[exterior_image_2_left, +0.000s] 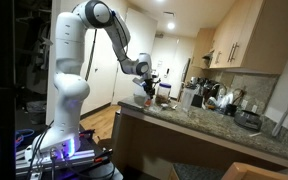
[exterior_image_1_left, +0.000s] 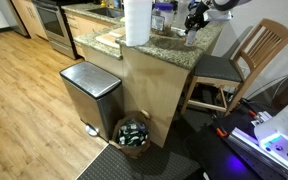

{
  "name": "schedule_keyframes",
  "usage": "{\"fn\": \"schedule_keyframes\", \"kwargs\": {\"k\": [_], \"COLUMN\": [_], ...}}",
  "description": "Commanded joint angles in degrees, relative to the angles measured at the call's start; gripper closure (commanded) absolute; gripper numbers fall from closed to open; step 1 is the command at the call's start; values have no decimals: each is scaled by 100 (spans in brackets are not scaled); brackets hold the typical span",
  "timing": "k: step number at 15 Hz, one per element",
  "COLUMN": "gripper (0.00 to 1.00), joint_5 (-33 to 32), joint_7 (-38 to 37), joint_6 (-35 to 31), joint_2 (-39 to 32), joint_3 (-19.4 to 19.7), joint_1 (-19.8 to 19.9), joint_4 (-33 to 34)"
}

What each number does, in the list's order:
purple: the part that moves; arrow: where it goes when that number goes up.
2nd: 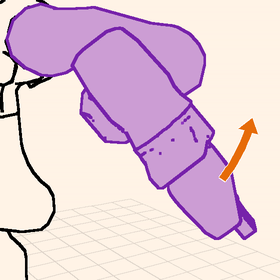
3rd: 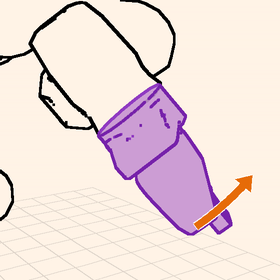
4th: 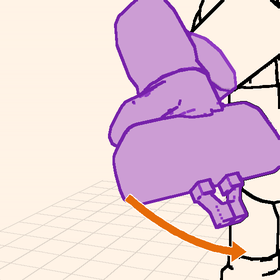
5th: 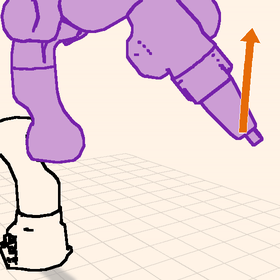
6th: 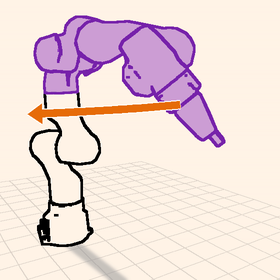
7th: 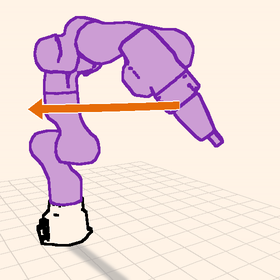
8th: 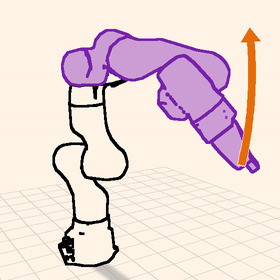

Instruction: Put the white bottle on top of the container with a blue lid

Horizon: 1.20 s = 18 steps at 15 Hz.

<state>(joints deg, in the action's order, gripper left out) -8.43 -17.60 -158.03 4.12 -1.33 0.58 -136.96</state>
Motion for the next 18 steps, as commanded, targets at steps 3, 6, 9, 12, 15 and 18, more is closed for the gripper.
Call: {"fn": "schedule_keyframes", "kwargs": {"k": [3, 6, 9, 12, 15, 18], "gripper": [75, 75, 75, 50, 75, 75], "joint_5": [27, 62, 411, 283, 135, -165], "joint_7": [-262, -353, -266, -311, -331, -566], "joint_6": [561, 1444, 2149, 1816, 1762, 1508], "joint_2": [241, 744, 1267, 1171, 948, 664], "joint_3": [-159, -445, -687, -721, -698, -877], "joint_1": [-74, -269, -515, -405, -334, -321], "joint_4": [230, 676, 1106, 985, 1117, 1884]}}
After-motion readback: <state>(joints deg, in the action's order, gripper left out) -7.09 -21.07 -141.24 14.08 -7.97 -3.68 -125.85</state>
